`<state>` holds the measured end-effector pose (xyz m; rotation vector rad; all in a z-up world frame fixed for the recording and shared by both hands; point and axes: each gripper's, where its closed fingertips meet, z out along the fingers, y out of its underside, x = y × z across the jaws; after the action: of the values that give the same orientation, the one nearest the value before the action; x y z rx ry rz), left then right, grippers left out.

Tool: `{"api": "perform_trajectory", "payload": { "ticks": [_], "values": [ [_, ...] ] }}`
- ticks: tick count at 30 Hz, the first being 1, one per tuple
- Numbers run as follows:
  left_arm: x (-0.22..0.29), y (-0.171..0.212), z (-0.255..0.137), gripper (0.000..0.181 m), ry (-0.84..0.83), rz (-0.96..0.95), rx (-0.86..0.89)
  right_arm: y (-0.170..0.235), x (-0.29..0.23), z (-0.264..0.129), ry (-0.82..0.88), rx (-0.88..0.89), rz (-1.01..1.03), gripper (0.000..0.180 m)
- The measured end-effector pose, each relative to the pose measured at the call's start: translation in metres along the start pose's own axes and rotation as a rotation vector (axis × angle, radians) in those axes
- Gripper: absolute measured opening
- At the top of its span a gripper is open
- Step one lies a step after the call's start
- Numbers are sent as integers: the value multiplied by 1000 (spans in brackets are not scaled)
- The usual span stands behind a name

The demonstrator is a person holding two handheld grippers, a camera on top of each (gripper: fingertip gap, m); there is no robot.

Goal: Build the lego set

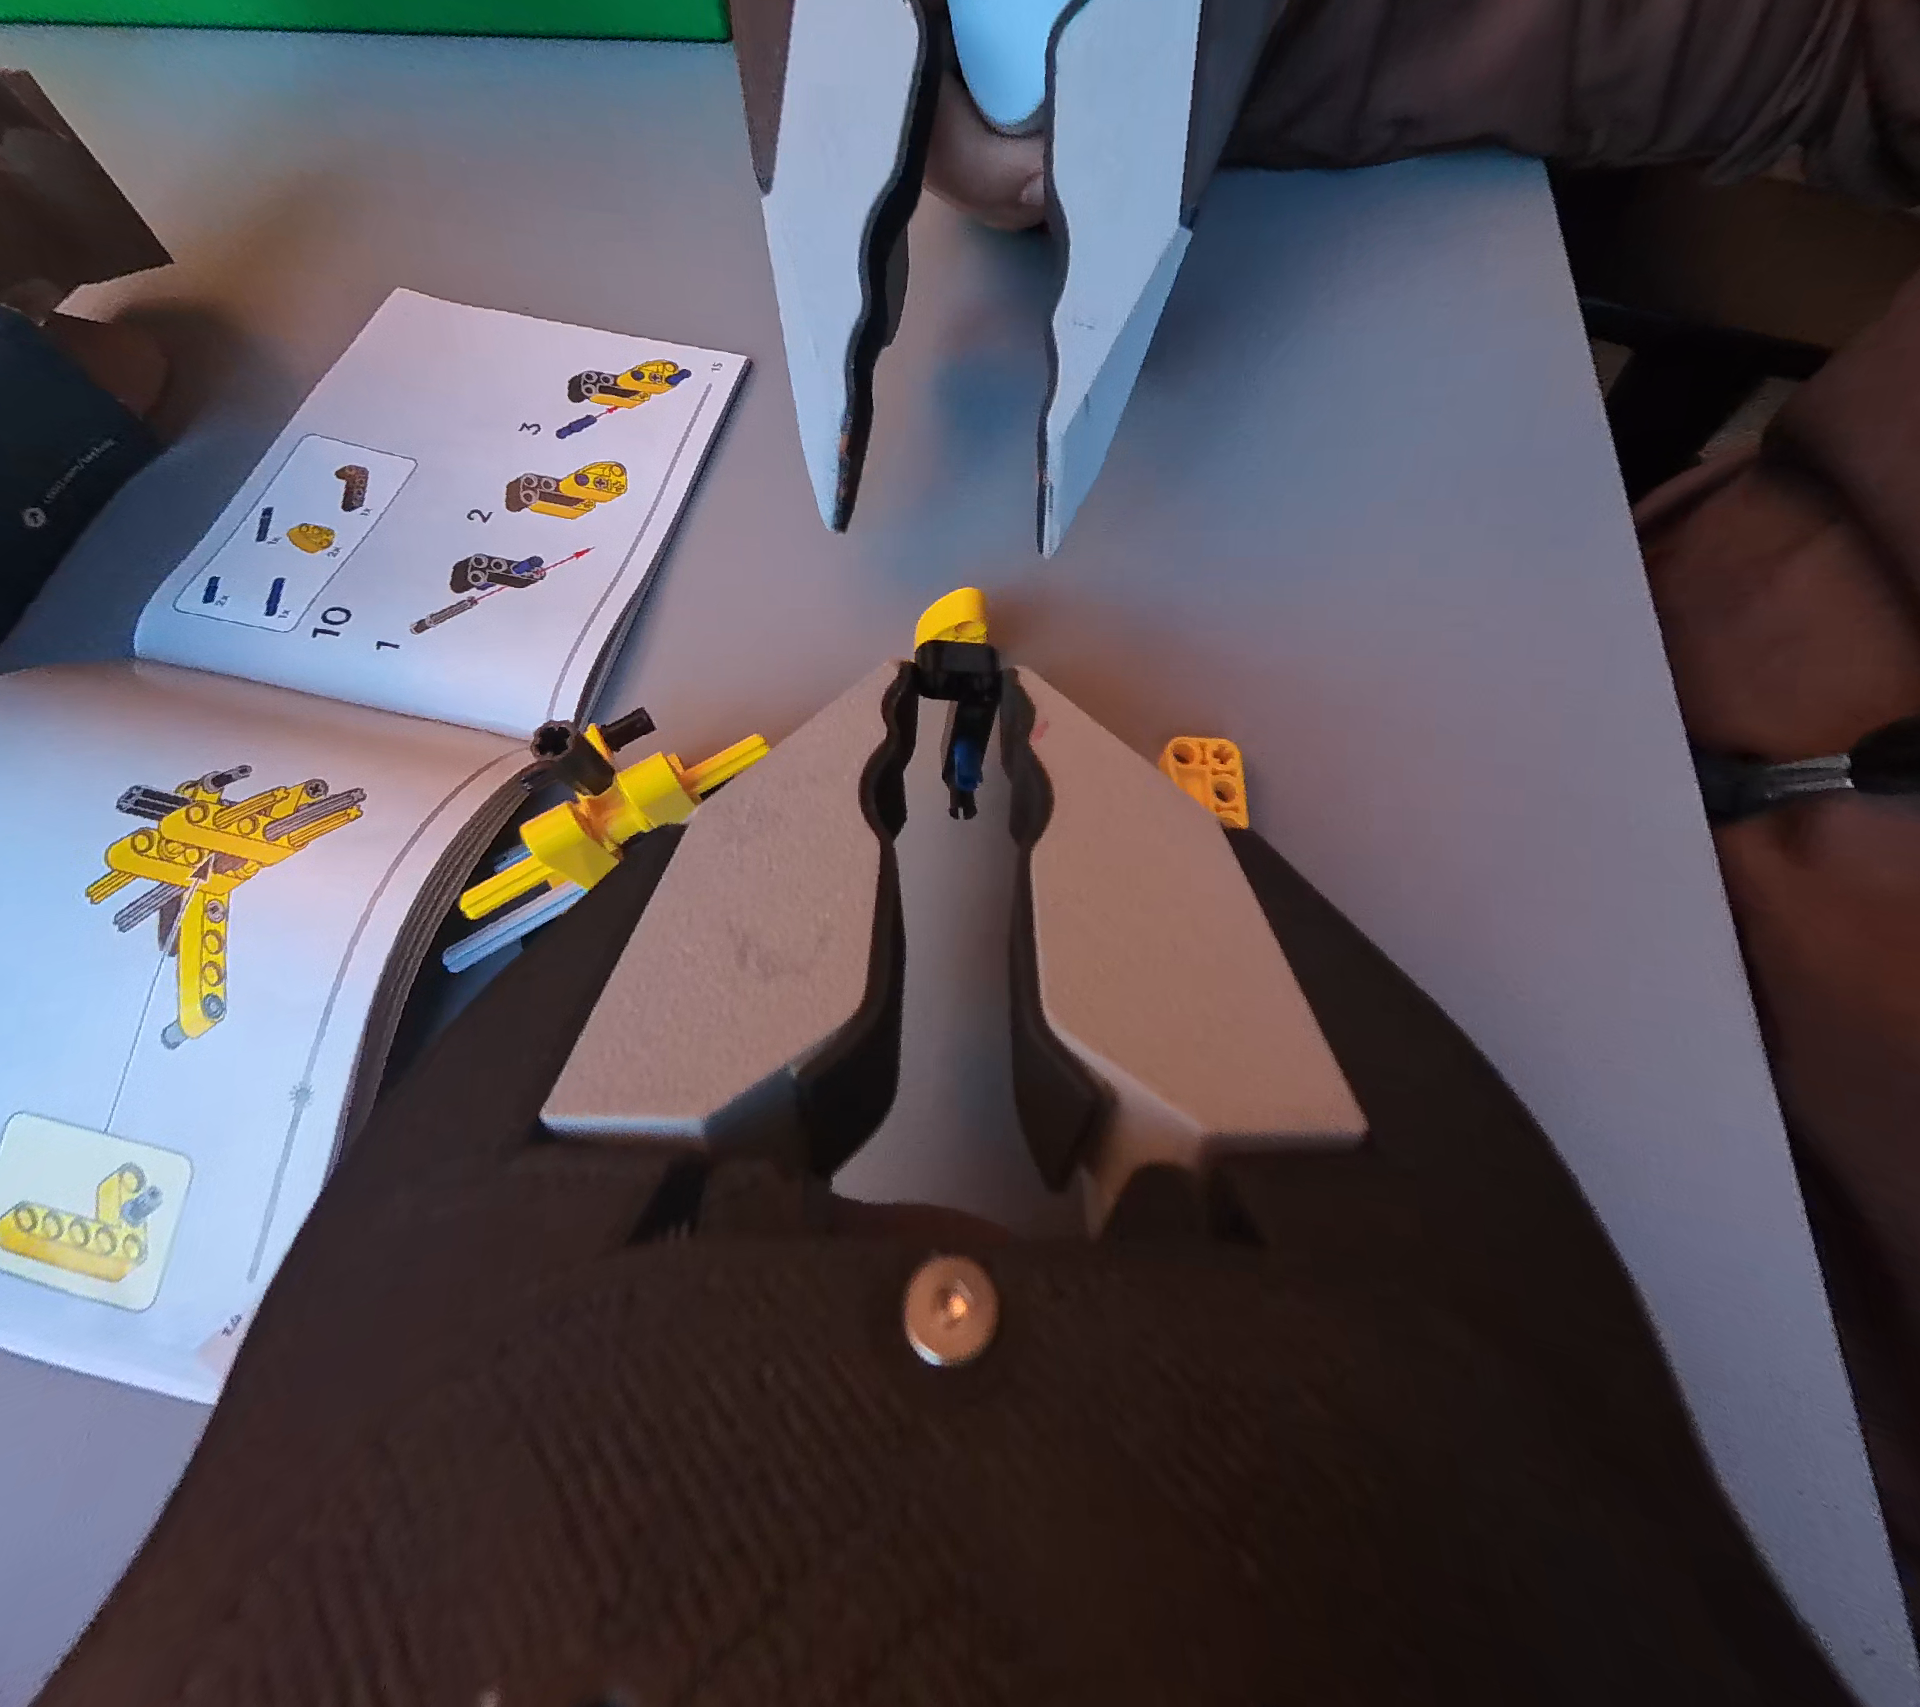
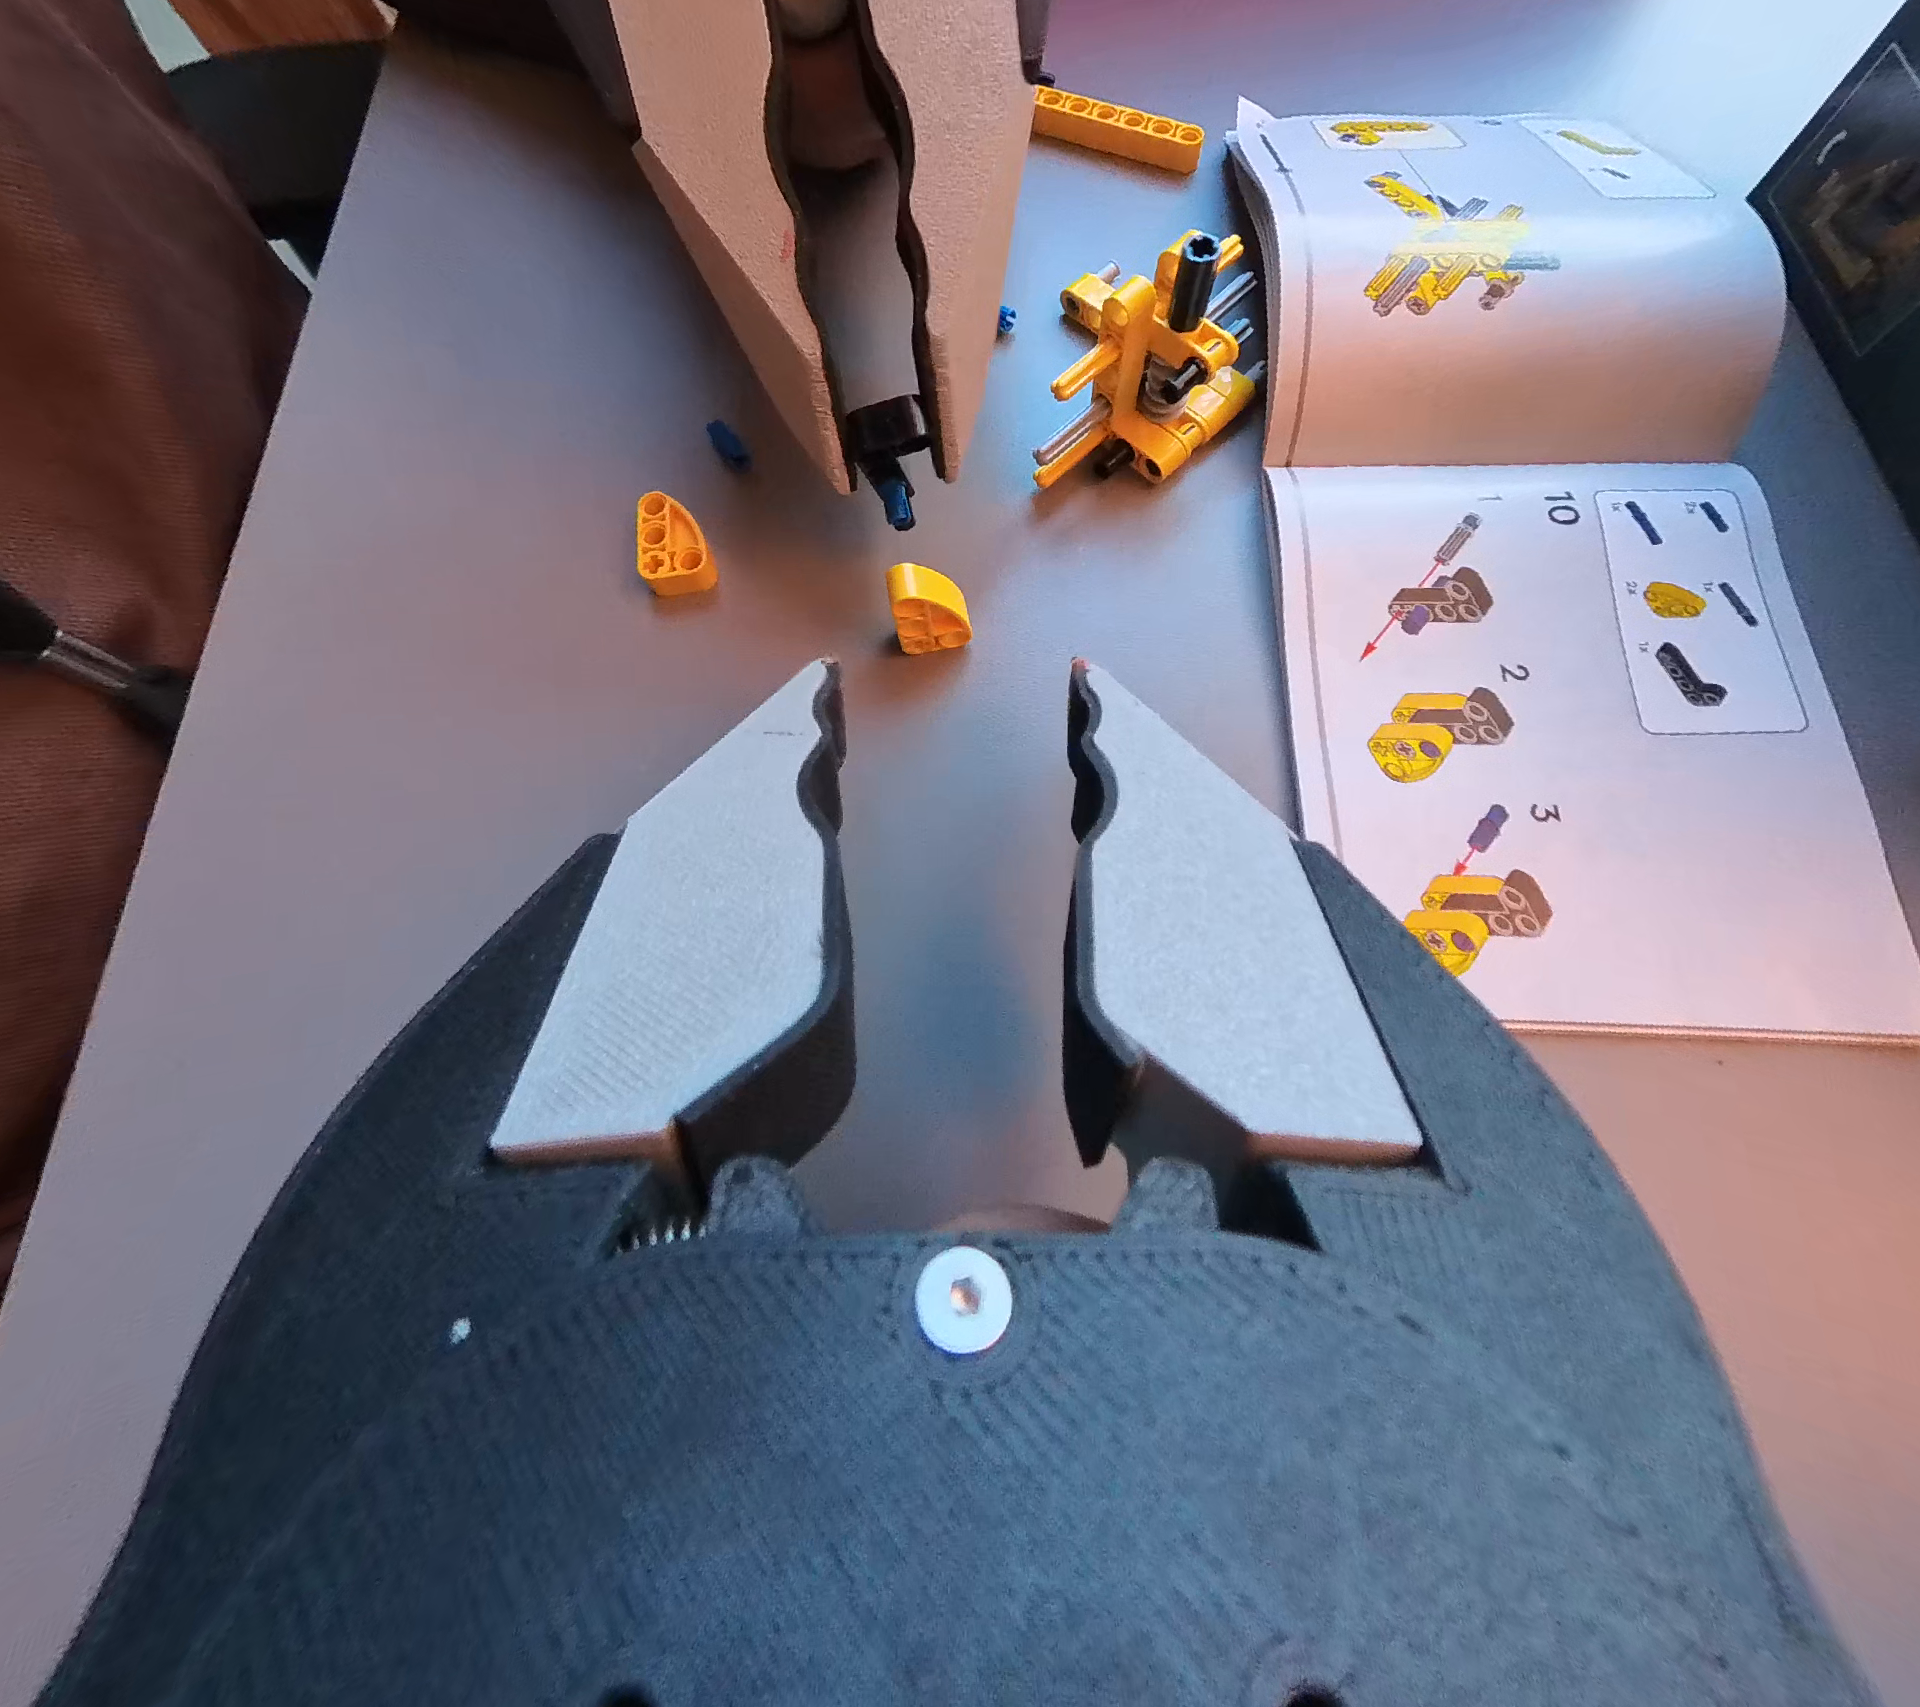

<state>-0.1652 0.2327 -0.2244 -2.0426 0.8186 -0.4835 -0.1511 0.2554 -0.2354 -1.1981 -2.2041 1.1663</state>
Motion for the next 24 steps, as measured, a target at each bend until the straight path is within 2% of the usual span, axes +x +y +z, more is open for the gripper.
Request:
{"api": "perform_trajectory", "payload": {
  "ticks": [24],
  "values": [
    [2, -1, 0, 13, 9, 15, 9, 2, -4, 7, 13, -39, -35, 35]
  ]
}}
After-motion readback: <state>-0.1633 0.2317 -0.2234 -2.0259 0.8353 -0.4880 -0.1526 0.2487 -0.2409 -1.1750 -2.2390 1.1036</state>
